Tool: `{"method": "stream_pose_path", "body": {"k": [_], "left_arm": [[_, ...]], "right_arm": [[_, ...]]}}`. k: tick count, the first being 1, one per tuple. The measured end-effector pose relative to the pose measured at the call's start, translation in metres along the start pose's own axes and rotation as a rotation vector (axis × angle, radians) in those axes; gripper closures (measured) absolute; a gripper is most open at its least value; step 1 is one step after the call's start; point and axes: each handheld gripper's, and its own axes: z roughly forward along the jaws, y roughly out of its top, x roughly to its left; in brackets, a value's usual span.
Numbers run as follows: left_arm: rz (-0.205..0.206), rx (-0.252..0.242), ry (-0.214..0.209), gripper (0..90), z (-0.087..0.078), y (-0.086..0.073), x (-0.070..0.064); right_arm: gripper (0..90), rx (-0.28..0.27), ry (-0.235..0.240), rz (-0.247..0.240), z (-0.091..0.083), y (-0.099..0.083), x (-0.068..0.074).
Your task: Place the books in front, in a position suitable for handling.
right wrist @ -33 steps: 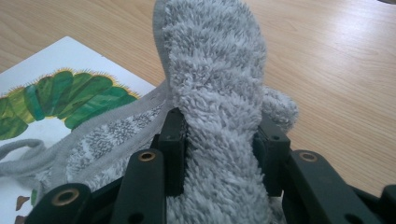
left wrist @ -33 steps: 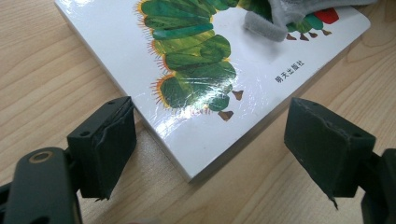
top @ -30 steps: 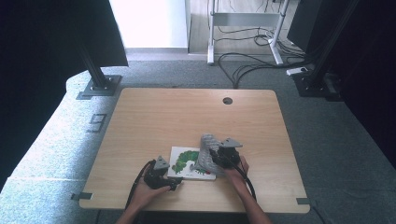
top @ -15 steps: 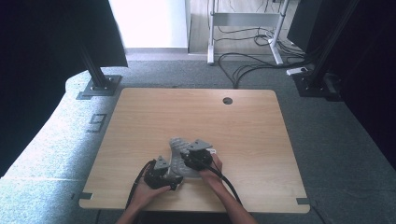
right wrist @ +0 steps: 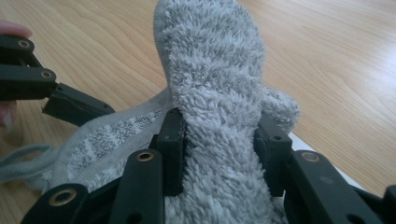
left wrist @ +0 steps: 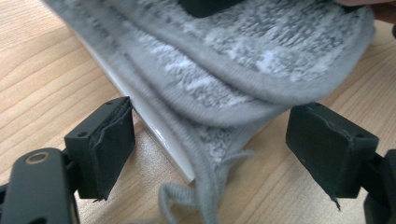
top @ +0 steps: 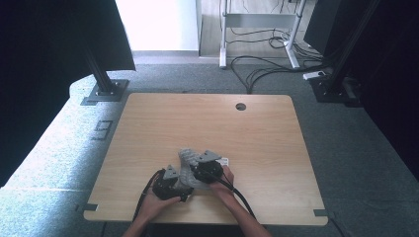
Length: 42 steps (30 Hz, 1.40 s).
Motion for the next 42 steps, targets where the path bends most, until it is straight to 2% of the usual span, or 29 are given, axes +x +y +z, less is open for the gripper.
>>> {"method": "stream_pose_path", "body": {"k": [9, 14, 19, 22, 29, 36, 40, 41, 42], "left_arm": [[0.002, 0.001, 0.0, 16.1, 0.0, 0.0, 0.0], [0.003, 0.002, 0.0, 16.9, -0.001, 0.0, 0.0], [0.003, 0.002, -0.002, 16.9, -0.001, 0.0, 0.001], [0.002, 0.003, -0.004, 16.9, -0.001, 0.0, 0.001], [0.003, 0.006, -0.005, 17.0, -0.001, 0.0, 0.001], [0.004, 0.009, -0.003, 17.0, -0.001, 0.0, 0.001], [0.007, 0.009, -0.001, 17.0, 0.0, 0.0, 0.001], [0.007, 0.009, -0.001, 17.0, 0.0, 0.0, 0.001], [0.007, 0.009, -0.002, 17.0, 0.0, 0.0, 0.001]], "right_arm": [[59.9, -0.005, -0.002, 0.04, -0.011, -0.01, -0.01], [59.9, -0.003, -0.022, 0.05, -0.016, -0.013, -0.016], [59.9, 0.003, -0.041, 0.076, -0.027, -0.022, -0.028], [60.0, -0.001, -0.075, 0.093, -0.035, -0.028, -0.036], [60.3, 0.001, -0.118, 0.172, -0.056, -0.046, -0.06], [60.6, 0.011, -0.151, 0.213, -0.07, -0.061, -0.074], [62.4, -0.003, -0.154, 0.215, -0.073, -0.059, -0.073], [63.3, -0.027, -0.136, 0.197, -0.074, -0.053, -0.067], [63.3, -0.027, -0.136, 0.197, -0.074, -0.053, -0.067]]}}
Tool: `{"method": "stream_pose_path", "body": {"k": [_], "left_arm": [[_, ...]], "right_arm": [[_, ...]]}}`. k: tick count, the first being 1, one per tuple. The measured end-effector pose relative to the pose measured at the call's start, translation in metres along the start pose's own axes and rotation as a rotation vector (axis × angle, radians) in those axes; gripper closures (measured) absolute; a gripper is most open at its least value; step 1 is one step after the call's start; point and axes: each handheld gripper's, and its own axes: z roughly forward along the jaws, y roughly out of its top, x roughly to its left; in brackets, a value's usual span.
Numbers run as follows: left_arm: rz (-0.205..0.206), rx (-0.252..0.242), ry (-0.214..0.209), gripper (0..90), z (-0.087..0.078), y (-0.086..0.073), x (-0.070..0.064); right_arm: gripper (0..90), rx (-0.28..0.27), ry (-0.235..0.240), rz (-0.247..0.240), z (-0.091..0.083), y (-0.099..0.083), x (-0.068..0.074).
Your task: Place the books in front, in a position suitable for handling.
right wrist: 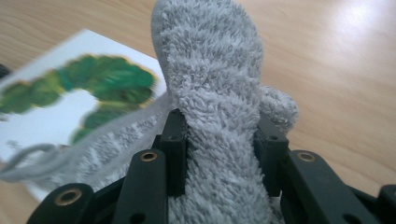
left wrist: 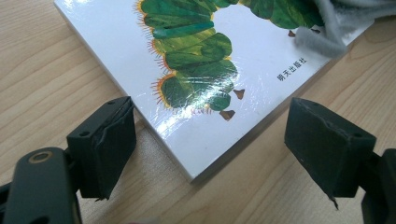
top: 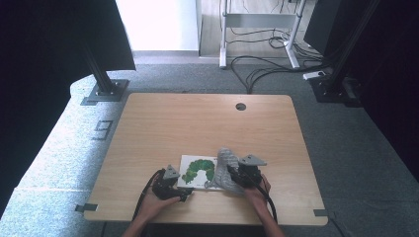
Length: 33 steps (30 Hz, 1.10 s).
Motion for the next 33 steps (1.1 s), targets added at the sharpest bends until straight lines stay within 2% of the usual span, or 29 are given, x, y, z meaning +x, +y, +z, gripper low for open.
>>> {"method": "stream_pose_path", "body": {"k": [2, 3, 5, 6, 7, 8, 10, 11, 12, 13, 16, 21, 30, 33], "left_arm": [[0.0, 0.0, 0.0, 17.0, 0.0, 0.0, 0.0], [0.001, 0.0, 0.002, 17.0, 0.0, 0.0, 0.0], [0.004, 0.001, 0.003, 17.0, 0.0, 0.0, 0.0], [0.006, 0.002, 0.004, 17.0, 0.0, 0.0, -0.001], [0.006, 0.002, 0.004, 17.0, 0.0, 0.0, -0.001], [0.01, 0.002, -0.001, 16.9, -0.001, 0.0, -0.001], [0.012, 0.002, -0.004, 16.9, -0.001, 0.0, -0.001], [0.014, 0.003, -0.004, 16.9, -0.001, 0.0, -0.001], [0.014, 0.003, -0.004, 16.9, -0.001, 0.0, -0.001], [0.014, 0.004, -0.004, 16.9, -0.001, 0.0, -0.001], [0.015, 0.004, -0.004, 16.9, -0.001, 0.0, -0.001], [0.014, 0.006, -0.004, 16.5, -0.001, 0.0, -0.001], [0.008, 0.006, 0.0, 16.6, 0.0, 0.0, -0.001], [0.005, 0.007, 0.001, 16.7, 0.0, 0.0, -0.001]], "right_arm": [[64.0, -0.023, 0.045, -0.002, -0.001, 0.005, 0.01], [64.2, -0.029, 0.096, -0.017, 0.002, 0.011, 0.022], [64.3, -0.027, 0.13, -0.047, 0.009, 0.018, 0.037], [64.3, -0.025, 0.141, -0.059, 0.013, 0.02, 0.043], [64.3, -0.025, 0.141, -0.059, 0.013, 0.02, 0.043], [64.3, -0.009, 0.179, -0.085, 0.027, 0.025, 0.06], [64.3, 0.012, 0.204, -0.116, 0.037, 0.027, 0.074], [64.3, 0.022, 0.209, -0.133, 0.042, 0.027, 0.081], [64.3, 0.022, 0.209, -0.133, 0.042, 0.027, 0.081], [64.4, 0.029, 0.215, -0.155, 0.049, 0.027, 0.089], [64.3, 0.029, 0.215, -0.157, 0.05, 0.027, 0.091], [64.1, 0.03, 0.212, -0.148, 0.047, 0.022, 0.086], [63.4, 0.038, 0.178, -0.091, 0.023, 0.008, 0.053], [63.3, 0.04, 0.167, -0.098, 0.016, 0.003, 0.047]]}}
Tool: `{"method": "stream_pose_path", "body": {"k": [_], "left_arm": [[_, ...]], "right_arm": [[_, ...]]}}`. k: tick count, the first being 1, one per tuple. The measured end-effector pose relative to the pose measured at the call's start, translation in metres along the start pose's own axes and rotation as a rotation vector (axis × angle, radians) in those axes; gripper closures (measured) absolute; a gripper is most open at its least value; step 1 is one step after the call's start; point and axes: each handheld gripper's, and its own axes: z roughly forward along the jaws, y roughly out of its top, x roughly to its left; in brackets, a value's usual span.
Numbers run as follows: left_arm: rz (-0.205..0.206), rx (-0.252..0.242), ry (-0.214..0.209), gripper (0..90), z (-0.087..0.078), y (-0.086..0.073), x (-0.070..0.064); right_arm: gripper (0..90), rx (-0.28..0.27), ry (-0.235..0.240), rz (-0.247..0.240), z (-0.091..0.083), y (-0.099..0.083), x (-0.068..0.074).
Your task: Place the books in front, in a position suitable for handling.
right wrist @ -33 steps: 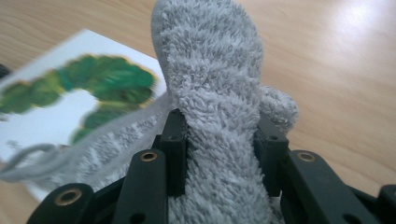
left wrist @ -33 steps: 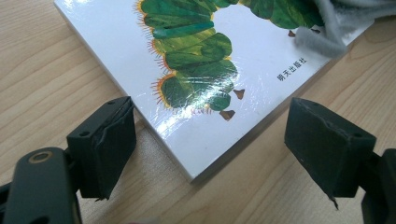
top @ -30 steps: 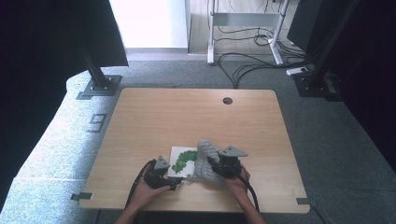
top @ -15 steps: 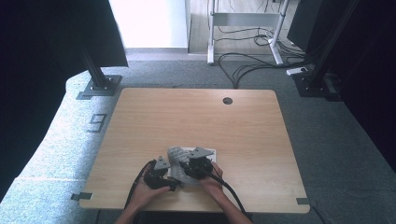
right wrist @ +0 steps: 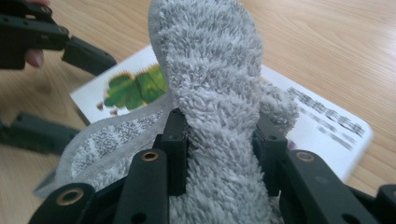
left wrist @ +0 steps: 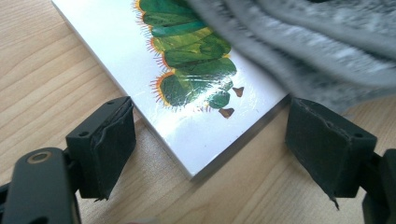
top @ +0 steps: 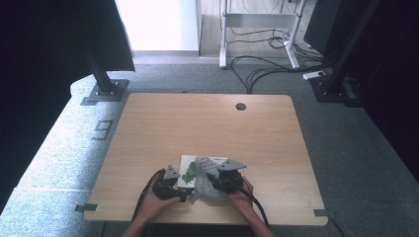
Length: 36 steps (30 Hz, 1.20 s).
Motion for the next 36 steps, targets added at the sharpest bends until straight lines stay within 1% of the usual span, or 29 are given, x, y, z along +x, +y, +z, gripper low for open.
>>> {"method": "stream_pose_path", "body": {"k": [1, 3, 4, 7, 8, 13, 15, 18, 22, 24, 25, 26, 27, 28, 29, 30, 31, 32, 34, 35, 36], "left_arm": [[0.0, 0.0, 0.0, 16.7, 0.0, 0.0, 0.0], [0.0, 0.001, 0.0, 16.7, 0.0, 0.0, 0.0], [0.0, 0.001, -0.001, 16.7, 0.0, 0.0, 0.0], [-0.001, 0.001, -0.003, 16.7, 0.0, 0.0, 0.0], [-0.001, 0.0, -0.004, 16.7, 0.0, 0.0, 0.001], [-0.001, 0.0, -0.006, 16.7, 0.0, 0.0, 0.001], [-0.002, 0.0, -0.008, 16.7, 0.0, 0.0, 0.001], [-0.002, 0.001, -0.007, 16.8, 0.0, 0.0, 0.001], [-0.001, 0.0, -0.006, 16.8, 0.0, 0.0, 0.001], [-0.002, -0.002, -0.006, 16.8, 0.0, 0.0, 0.001], [-0.002, -0.002, -0.006, 16.8, 0.0, 0.0, 0.001], [-0.002, -0.001, -0.007, 16.8, 0.0, 0.0, 0.001], [-0.002, -0.001, -0.008, 16.8, 0.0, 0.0, 0.001], [-0.002, -0.001, -0.009, 16.8, 0.0, 0.0, 0.001], [-0.002, -0.001, -0.009, 16.8, 0.0, 0.0, 0.001], [-0.003, -0.001, -0.009, 16.8, 0.0, 0.0, 0.001], [-0.002, -0.001, -0.008, 16.8, 0.0, 0.0, 0.001], [-0.002, -0.001, -0.008, 16.8, 0.0, 0.0, 0.001], [-0.003, -0.002, -0.009, 16.8, 0.0, 0.001, 0.002], [-0.006, -0.003, -0.011, 16.8, 0.0, 0.001, 0.002], [-0.007, -0.004, -0.012, 16.9, -0.001, 0.001, 0.002]], "right_arm": [[63.3, 0.0, 0.0, 0.0, 0.0, 0.0, 0.0], [63.2, 0.002, -0.007, 0.009, -0.006, -0.004, -0.004], [63.1, 0.004, -0.012, 0.022, -0.011, -0.007, -0.008], [63.0, 0.005, -0.012, 0.041, -0.015, -0.009, -0.013], [62.9, 0.002, -0.016, 0.058, -0.019, -0.012, -0.018], [62.8, 0.004, -0.054, 0.086, -0.027, -0.018, -0.032], [62.8, 0.006, -0.063, 0.1, -0.029, -0.02, -0.036], [62.9, 0.011, -0.071, 0.105, -0.03, -0.023, -0.04], [63.0, 0.01, -0.074, 0.102, -0.03, -0.023, -0.039], [63.4, -0.002, -0.092, 0.095, -0.032, -0.021, -0.039], [63.4, -0.002, -0.092, 0.095, -0.032, -0.021, -0.039], [63.5, -0.006, -0.102, 0.095, -0.033, -0.021, -0.04], [63.7, -0.025, -0.128, 0.104, -0.037, -0.02, -0.045], [63.7, -0.033, -0.138, 0.112, -0.039, -0.02, -0.049], [63.7, -0.033, -0.138, 0.112, -0.039, -0.02, -0.049], [63.7, -0.046, -0.156, 0.13, -0.043, -0.019, -0.056], [63.7, -0.046, -0.156, 0.13, -0.043, -0.019, -0.056], [63.7, -0.05, -0.166, 0.137, -0.045, -0.018, -0.06], [63.6, -0.057, -0.209, 0.141, -0.048, -0.016, -0.07], [63.5, -0.064, -0.257, 0.159, -0.051, -0.015, -0.08], [63.4, -0.065, -0.276, 0.171, -0.052, -0.016, -0.086]]}}
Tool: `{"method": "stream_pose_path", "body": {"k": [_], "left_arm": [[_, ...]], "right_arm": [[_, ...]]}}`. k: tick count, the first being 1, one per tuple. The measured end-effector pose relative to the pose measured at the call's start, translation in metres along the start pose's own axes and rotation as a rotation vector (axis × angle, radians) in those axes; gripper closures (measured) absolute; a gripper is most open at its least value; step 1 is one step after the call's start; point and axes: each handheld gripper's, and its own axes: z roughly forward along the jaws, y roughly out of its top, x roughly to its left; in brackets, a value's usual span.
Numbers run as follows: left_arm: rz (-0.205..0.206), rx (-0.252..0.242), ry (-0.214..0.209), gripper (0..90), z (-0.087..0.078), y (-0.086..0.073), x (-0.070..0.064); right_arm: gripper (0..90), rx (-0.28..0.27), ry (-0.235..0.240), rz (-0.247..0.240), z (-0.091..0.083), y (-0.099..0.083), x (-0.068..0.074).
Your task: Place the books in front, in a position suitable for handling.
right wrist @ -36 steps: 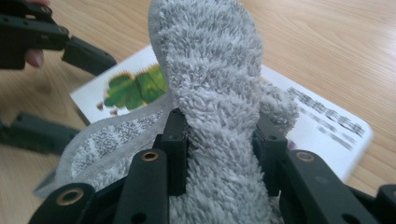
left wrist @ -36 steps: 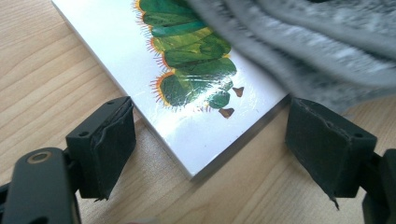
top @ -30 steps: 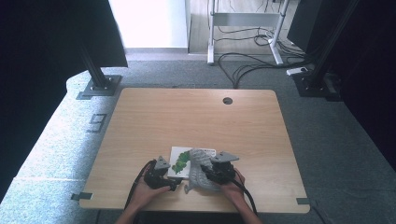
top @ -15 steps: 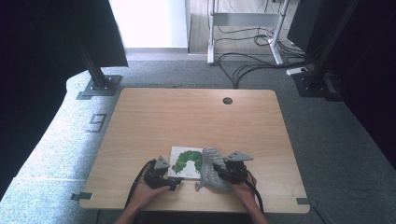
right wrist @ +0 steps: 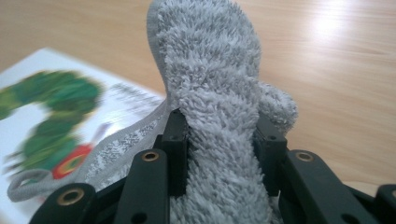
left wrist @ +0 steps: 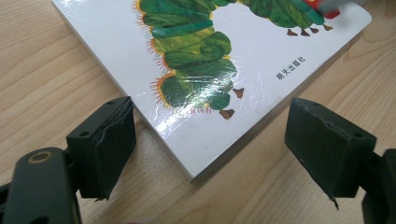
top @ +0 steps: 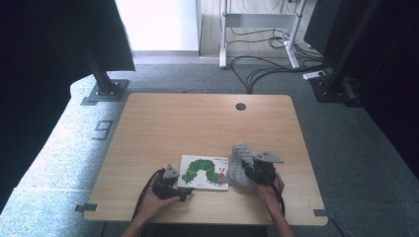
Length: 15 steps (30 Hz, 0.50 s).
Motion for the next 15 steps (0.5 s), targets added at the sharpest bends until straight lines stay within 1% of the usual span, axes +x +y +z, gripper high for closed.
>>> {"method": "stream_pose_path", "body": {"k": [2, 3, 4, 6, 7, 9, 10, 12, 15], "left_arm": [[0.001, 0.0, 0.001, 16.9, 0.0, 0.0, 0.0], [0.001, 0.0, 0.001, 16.9, 0.0, 0.0, 0.0], [0.001, 0.0, 0.001, 16.9, 0.0, 0.0, 0.0], [0.002, 0.001, 0.003, 16.9, 0.0, 0.0, 0.0], [0.002, 0.001, 0.003, 16.9, 0.0, 0.0, 0.0], [0.003, 0.001, 0.006, 16.9, 0.001, 0.0, 0.0], [0.002, 0.001, 0.006, 16.9, 0.001, 0.0, 0.0], [0.002, 0.0, 0.006, 17.0, 0.001, 0.0, 0.0], [0.002, 0.0, 0.005, 16.9, 0.001, 0.0, 0.0]], "right_arm": [[63.1, 0.005, -0.037, 0.015, 0.002, 0.0, -0.01], [63.1, 0.005, -0.037, 0.015, 0.002, 0.0, -0.01], [62.9, 0.008, -0.07, 0.031, 0.002, -0.001, -0.021], [62.8, 0.008, -0.087, 0.049, 0.002, -0.001, -0.028], [62.8, 0.008, -0.087, 0.049, 0.002, -0.001, -0.028], [62.4, 0.001, -0.112, 0.073, 0.001, -0.001, -0.037], [61.9, 0.004, -0.135, 0.093, 0.003, -0.003, -0.044], [61.0, 0.017, -0.14, 0.107, 0.006, -0.006, -0.049], [60.3, 0.026, -0.144, 0.115, 0.008, -0.008, -0.052]]}}
